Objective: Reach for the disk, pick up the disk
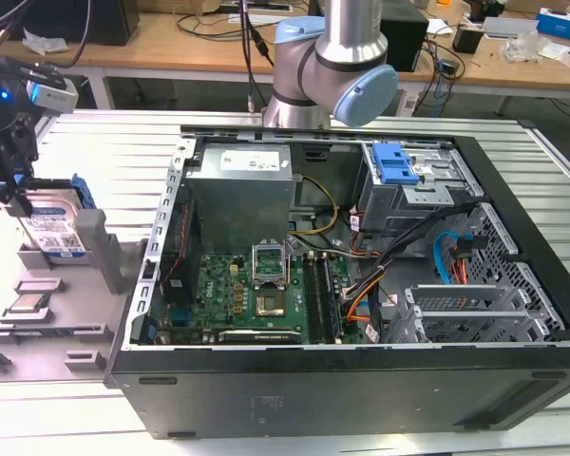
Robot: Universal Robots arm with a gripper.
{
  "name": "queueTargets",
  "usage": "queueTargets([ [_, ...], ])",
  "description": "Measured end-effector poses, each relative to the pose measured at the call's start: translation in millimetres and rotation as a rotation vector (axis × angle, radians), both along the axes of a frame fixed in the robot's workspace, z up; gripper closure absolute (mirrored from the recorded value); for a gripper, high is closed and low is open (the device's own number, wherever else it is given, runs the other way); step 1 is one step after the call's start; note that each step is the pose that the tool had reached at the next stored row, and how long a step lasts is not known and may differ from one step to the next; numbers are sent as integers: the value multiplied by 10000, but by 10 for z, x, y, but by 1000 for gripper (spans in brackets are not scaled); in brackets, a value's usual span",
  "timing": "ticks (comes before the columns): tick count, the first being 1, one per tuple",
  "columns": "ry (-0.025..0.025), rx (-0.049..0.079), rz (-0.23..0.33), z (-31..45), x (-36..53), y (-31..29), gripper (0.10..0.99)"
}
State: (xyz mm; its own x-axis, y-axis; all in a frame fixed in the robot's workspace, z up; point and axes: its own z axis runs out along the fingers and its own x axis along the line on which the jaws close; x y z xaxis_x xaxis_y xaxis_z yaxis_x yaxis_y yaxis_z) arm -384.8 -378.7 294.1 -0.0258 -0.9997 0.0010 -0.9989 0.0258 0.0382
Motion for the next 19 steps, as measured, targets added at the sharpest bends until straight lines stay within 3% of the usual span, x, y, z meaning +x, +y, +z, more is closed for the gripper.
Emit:
queueTargets([
  [19, 1, -2, 1, 374, 4, 2, 718],
])
